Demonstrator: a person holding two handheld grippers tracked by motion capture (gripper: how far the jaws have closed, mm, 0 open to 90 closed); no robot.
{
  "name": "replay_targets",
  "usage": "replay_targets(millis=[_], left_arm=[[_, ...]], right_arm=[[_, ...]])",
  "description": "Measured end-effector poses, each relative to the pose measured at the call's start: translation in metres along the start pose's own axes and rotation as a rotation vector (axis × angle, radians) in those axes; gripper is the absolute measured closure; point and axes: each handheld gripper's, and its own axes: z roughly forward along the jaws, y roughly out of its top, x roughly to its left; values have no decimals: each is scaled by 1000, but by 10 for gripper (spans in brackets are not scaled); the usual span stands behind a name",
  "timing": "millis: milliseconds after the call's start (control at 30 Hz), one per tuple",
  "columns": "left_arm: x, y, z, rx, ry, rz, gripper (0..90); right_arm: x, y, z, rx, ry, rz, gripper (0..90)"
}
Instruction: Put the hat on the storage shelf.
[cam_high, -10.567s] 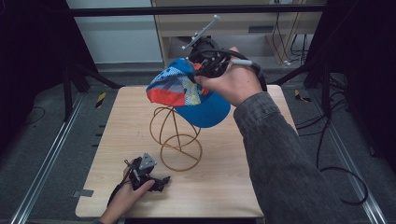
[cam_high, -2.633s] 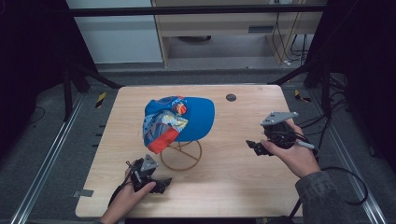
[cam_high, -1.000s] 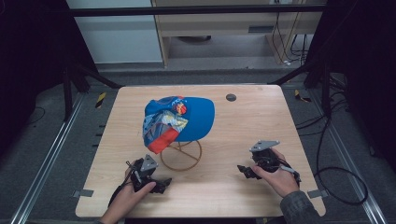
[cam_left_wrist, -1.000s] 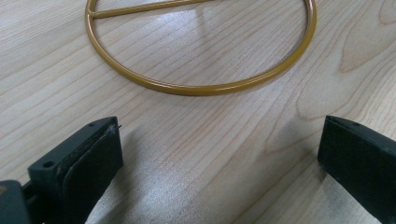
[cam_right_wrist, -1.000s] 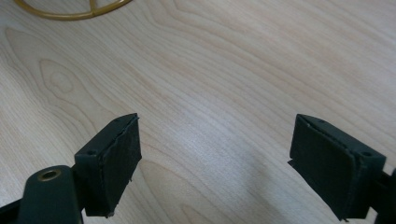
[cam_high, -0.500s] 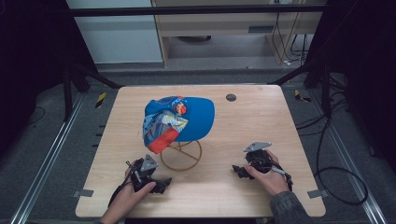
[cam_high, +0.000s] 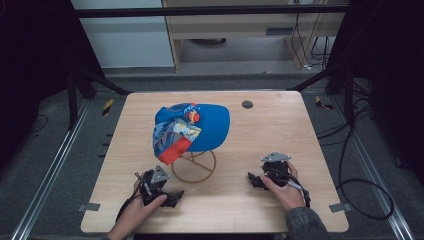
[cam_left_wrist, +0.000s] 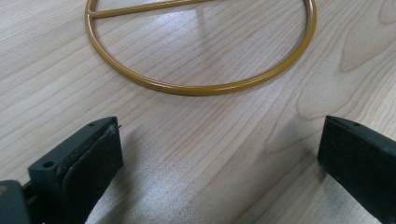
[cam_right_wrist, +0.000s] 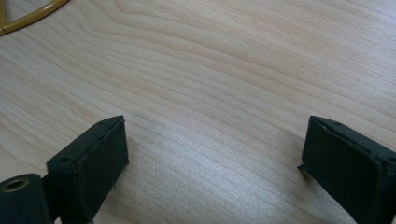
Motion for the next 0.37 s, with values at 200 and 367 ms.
replay_targets(millis=[200, 367], left_arm=[[0, 0, 0, -1, 0, -1, 0], [0, 0, 0, 0, 1, 1, 0]], right_arm=[[3, -1, 1, -8, -16, 20, 52], [4, -1, 1, -8, -25, 28, 49]])
